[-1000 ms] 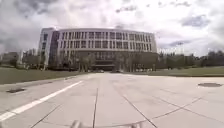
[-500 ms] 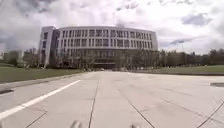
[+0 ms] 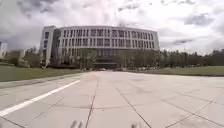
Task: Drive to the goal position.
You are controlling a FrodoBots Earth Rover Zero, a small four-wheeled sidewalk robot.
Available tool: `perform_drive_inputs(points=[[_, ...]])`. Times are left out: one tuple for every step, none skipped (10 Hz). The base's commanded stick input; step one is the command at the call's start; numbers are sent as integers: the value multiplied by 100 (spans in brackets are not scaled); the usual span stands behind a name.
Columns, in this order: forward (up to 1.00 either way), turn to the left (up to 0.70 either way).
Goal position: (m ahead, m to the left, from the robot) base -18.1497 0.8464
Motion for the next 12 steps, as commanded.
perform_drive_inputs(points=[[100, 0], [100, 0], [100, 0], [100, 0], [100, 0], [100, 0], [100, 0], [100, 0], [100, 0], [100, 0], [100, 0], [100, 0]])
